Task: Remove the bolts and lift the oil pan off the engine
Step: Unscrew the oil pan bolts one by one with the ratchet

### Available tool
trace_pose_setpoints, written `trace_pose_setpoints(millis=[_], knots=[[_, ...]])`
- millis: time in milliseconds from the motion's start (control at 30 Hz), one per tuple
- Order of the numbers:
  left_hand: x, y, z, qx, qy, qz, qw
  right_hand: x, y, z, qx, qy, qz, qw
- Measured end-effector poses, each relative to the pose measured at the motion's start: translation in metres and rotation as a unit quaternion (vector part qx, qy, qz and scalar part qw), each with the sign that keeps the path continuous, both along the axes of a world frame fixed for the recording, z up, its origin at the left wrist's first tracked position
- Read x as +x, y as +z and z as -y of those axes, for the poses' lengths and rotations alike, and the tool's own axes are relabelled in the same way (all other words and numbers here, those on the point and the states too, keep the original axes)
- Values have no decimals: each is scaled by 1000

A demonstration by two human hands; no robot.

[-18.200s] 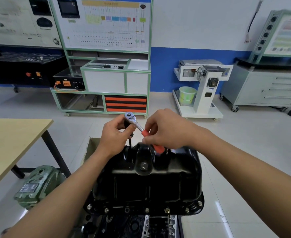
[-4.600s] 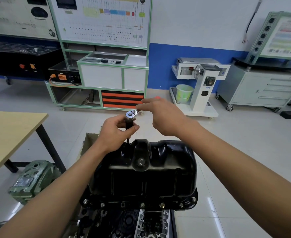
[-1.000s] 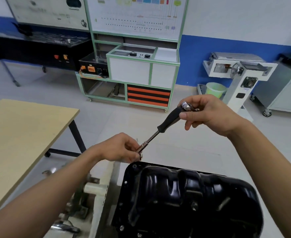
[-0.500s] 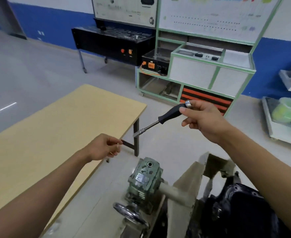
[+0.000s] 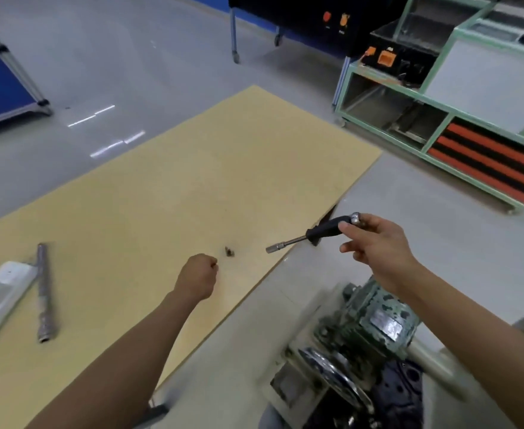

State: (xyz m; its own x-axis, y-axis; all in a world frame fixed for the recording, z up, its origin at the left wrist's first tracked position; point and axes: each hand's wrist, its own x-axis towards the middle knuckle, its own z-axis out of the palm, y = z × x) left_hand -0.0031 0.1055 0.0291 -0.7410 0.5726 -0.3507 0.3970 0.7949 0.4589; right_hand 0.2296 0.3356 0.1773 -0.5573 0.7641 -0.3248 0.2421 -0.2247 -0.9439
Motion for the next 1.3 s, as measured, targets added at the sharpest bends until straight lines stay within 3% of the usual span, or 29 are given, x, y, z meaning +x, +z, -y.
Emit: trace_pose_setpoints(millis=[433, 633, 800, 900, 1000, 1167, 1300], knots=[[-4, -29, -25, -55, -102, -84, 990, 12, -6, -12, 49, 28, 25, 998], [-3, -30, -22, 3, -28, -48, 998, 21, -8, -15, 62, 34, 24, 997], [-1, 27, -39, 58, 15, -1, 998, 29, 18, -14, 92, 59, 27, 994], [26, 99, -87, 144, -63, 41, 987, 50, 59, -23, 129, 69, 21, 989], [90, 190, -145, 249, -230, 97, 936, 94, 119, -34, 203, 72, 23, 976], [250, 320, -210, 329, -496, 137, 792, 221, 211, -35, 349, 58, 61, 933], [375, 352, -240, 354, -562, 147, 733, 337, 256, -21, 404, 11, 109, 908]])
